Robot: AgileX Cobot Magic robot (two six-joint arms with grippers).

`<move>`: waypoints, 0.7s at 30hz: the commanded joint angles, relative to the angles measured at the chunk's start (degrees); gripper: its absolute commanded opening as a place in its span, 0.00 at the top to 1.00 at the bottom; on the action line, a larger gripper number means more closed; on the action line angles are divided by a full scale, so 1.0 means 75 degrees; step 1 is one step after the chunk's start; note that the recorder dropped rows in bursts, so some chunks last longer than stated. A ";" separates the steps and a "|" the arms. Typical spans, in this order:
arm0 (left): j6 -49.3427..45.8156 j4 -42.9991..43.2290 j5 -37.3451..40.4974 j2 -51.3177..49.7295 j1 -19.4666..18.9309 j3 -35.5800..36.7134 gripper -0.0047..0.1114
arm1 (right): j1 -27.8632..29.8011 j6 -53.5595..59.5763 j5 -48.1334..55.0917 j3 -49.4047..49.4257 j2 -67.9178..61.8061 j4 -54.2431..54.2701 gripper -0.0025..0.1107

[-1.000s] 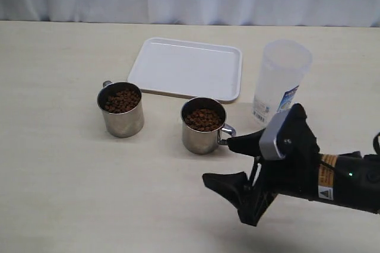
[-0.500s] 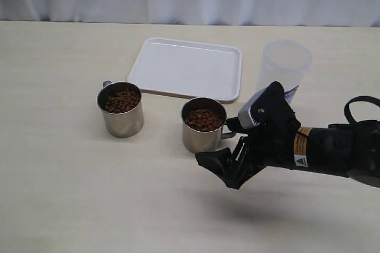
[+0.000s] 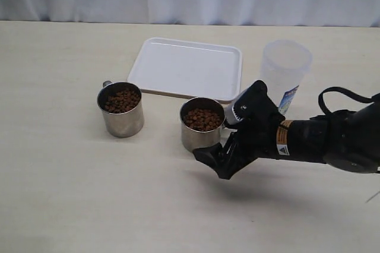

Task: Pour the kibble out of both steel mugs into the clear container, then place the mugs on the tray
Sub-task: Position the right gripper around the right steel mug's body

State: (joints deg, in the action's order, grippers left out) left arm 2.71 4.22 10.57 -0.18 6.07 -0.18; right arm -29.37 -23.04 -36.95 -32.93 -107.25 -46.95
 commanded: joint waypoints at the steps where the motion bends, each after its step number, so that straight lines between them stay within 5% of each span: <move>1: 0.0023 -0.0038 -0.0090 0.0024 0.0041 0.0024 0.96 | 0.0047 0.0457 0.0110 -0.0236 -0.0187 -0.0008 0.32; 21: 0.0023 -0.0021 -0.0039 0.0024 0.0041 0.0024 0.96 | 0.1365 0.1299 -0.1984 -0.0457 -0.0887 -0.1283 0.32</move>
State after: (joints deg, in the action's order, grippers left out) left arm 2.71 4.22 10.57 -0.18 6.07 -0.18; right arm -19.60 -14.73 -50.77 -35.50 -113.12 -56.04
